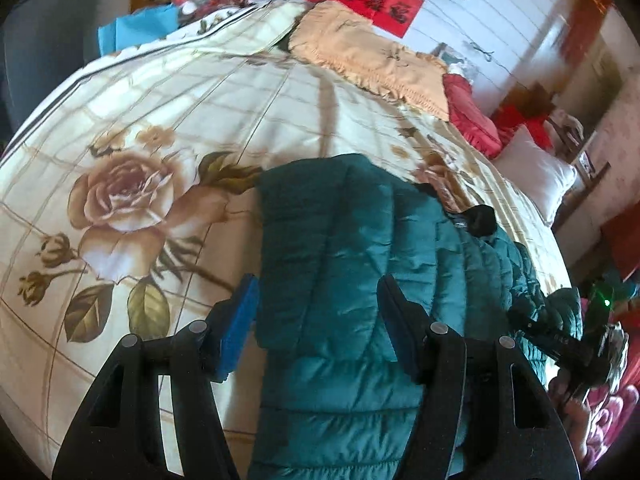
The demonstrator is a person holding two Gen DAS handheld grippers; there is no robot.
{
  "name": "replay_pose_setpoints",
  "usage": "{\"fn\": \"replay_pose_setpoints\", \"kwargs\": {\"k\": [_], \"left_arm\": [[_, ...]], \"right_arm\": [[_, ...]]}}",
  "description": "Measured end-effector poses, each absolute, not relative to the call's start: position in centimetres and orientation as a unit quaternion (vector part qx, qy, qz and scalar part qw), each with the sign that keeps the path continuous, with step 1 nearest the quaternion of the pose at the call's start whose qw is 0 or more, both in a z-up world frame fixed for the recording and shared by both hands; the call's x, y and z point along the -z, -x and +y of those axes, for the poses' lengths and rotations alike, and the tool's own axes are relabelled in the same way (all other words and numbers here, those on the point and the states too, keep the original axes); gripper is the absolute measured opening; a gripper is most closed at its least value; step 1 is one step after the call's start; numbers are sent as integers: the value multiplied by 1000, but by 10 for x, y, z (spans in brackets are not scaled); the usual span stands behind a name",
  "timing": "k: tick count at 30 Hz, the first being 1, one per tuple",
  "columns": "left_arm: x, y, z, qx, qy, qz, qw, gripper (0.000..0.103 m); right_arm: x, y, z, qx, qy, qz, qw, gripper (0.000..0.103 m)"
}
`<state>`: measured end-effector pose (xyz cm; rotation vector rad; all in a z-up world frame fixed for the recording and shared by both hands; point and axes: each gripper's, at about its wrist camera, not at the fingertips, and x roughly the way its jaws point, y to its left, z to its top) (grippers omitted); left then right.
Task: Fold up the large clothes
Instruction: 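Lower the sleeve onto the jacket front and open the left gripper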
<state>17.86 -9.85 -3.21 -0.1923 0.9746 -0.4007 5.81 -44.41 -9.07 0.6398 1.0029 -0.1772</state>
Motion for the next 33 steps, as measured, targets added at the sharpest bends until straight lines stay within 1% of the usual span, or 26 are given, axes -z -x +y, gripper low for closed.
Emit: {"fn": "replay_pose_setpoints", "kwargs": {"k": [1,3,8,10,13,16,19,20,21,23,24,29,33], "left_arm": [[34,-180,-98,188,94,467,859,61],[35,-181,-99,182,98,467,860,61],[32,-186,-110,185,116,457,862,61],[34,-189,-121,187,115,455,863,61],[41,-191,-141,194,104,457,862,61],[52,-190,-160,186,77,457,867,61],[60,-188,-174,169,41,445,878,61],[61,-188,-175,165,35,443,881,61],[62,-188,-176,161,28,440,883,61],[62,-189,-177,155,21,437,886,61],[60,-188,-177,151,17,433,889,61],[46,-185,-182,153,10,410,899,61],[44,-188,-197,161,-7,408,899,61]], "right_arm": [[88,-58,-442,81,-289,465,833,26],[78,-55,-438,81,-259,449,852,23],[34,-36,-439,126,-166,393,896,22],[26,-32,-446,152,-148,385,898,22],[33,-33,-459,193,-137,395,888,22],[57,-43,-467,216,-125,428,869,22],[79,-45,-476,200,-143,466,850,22],[80,-43,-479,192,-154,471,847,27],[77,-38,-483,185,-166,469,848,39],[60,-27,-483,191,-165,445,860,55],[51,-23,-478,189,-158,432,868,59],[18,-29,-446,127,-138,406,894,69],[27,-54,-420,96,-121,422,893,69]]}}
